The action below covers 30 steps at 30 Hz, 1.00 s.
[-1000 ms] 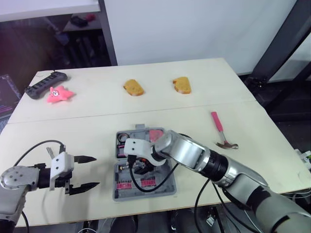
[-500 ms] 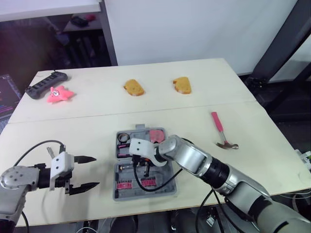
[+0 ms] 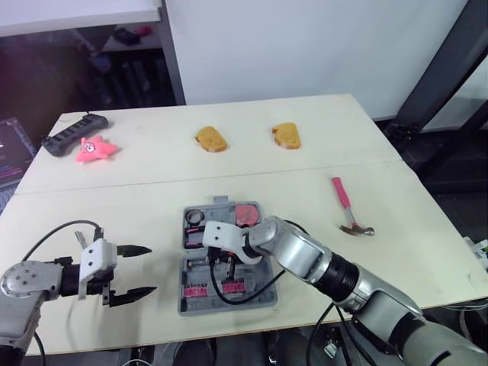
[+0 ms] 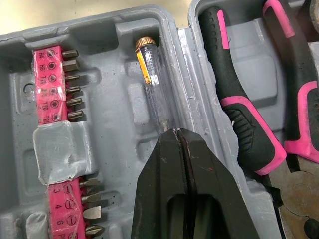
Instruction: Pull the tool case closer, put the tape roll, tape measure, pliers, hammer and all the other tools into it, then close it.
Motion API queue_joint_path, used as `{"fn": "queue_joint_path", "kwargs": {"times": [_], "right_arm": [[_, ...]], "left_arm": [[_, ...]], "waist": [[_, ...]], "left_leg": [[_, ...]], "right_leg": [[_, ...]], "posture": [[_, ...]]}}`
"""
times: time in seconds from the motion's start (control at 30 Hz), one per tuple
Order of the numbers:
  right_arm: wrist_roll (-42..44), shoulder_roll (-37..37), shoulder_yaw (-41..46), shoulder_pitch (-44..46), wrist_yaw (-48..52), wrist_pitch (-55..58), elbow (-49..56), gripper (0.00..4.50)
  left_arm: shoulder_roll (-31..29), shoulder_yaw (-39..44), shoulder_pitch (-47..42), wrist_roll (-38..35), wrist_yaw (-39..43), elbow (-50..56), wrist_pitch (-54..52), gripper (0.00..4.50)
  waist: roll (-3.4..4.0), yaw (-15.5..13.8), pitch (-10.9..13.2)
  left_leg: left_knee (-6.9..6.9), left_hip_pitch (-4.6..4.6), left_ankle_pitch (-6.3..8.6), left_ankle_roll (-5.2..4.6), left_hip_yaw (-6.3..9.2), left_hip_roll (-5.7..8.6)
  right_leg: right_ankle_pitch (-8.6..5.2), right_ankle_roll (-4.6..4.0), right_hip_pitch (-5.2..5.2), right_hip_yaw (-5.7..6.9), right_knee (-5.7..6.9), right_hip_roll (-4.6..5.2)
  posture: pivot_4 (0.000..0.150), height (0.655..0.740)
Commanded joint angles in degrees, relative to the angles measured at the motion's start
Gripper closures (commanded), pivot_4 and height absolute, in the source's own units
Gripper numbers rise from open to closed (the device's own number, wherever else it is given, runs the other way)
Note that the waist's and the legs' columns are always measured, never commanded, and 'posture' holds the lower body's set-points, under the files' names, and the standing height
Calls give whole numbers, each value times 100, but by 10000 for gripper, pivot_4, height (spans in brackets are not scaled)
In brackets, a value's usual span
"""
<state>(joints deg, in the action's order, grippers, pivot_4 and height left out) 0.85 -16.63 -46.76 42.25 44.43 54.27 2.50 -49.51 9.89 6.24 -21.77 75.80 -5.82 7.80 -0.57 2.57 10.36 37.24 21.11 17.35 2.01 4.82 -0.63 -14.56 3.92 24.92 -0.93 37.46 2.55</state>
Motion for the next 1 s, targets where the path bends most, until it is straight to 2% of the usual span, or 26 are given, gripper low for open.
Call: {"fn": "queue_joint_path", "kwargs": {"times": [0.03,0.13,0.23,0.37,0.5,0.6,0.73,0.83,0.87,1.0], "right_arm": [[85,98,238,-154,35,-239,-9,44518],[287,88,826,-244,132,-1049,599,44518],[780,-104,1574,-537,327,-1142,1539,44518],[1343,-1225,3014,-1520,573,-904,2833,44518],[1832,-2109,4405,-2903,616,-668,3429,44518],[1598,-2771,5508,-4432,763,-1220,3290,36446],[1575,-2811,6980,-6069,928,-2104,2977,17892],[1726,-2671,7612,-6546,887,-2397,2822,3355],[1667,-2661,7768,-6699,887,-2567,2677,707],[1754,-2617,7988,-6769,780,-2682,2566,707]], "left_arm": [[-35,81,-29,-25,-20,93,-3,0],[-20,95,-17,-43,-37,98,-18,0],[-2,142,-7,-83,-79,68,-67,0],[-66,391,82,-96,-160,-194,-43,0],[-106,704,256,-50,-254,-448,88,0],[-165,1029,262,-7,-448,-901,196,0],[-416,1475,240,43,-552,-1911,416,0],[-634,1640,271,153,-524,-2700,753,0],[-707,1681,297,195,-502,-2973,855,0],[-878,1722,203,310,-521,-3793,1192,0]], "waist": [[-2,-1,-1],[-1,0,1],[-1,-4,2],[-3,-62,1],[-6,-161,2],[-7,-193,1],[-9,-177,3],[-22,-104,3],[-20,-91,2],[-22,-76,1]], "left_leg": [[0,-5,0,0,0,0],[0,-4,0,0,1,0],[1,16,0,0,3,-1],[2,19,0,0,5,0],[2,18,1,-1,0,3],[0,9,1,-2,2,-2],[-2,-21,2,-4,-8,-3],[-13,-74,9,-16,-25,-10],[-13,-76,9,-17,-31,-12],[-13,-76,9,-17,-34,-13]], "right_leg": [[0,0,-5,0,0,0],[0,0,-4,1,0,-2],[0,0,14,1,1,-2],[0,1,12,3,-2,0],[1,5,-4,8,-27,7],[0,3,-9,7,-22,-5],[-1,4,-33,0,-23,-7],[-7,3,-69,-17,-25,-16],[-10,-3,-70,-23,-27,-18],[-19,-8,-70,-25,-25,-17]], "posture": [[1500,7400],[1500,7400],[1500,7400],[1500,7400],[1500,7400],[1500,7400],[1500,7400],[1500,7400],[1500,7400],[1500,7400]]}}
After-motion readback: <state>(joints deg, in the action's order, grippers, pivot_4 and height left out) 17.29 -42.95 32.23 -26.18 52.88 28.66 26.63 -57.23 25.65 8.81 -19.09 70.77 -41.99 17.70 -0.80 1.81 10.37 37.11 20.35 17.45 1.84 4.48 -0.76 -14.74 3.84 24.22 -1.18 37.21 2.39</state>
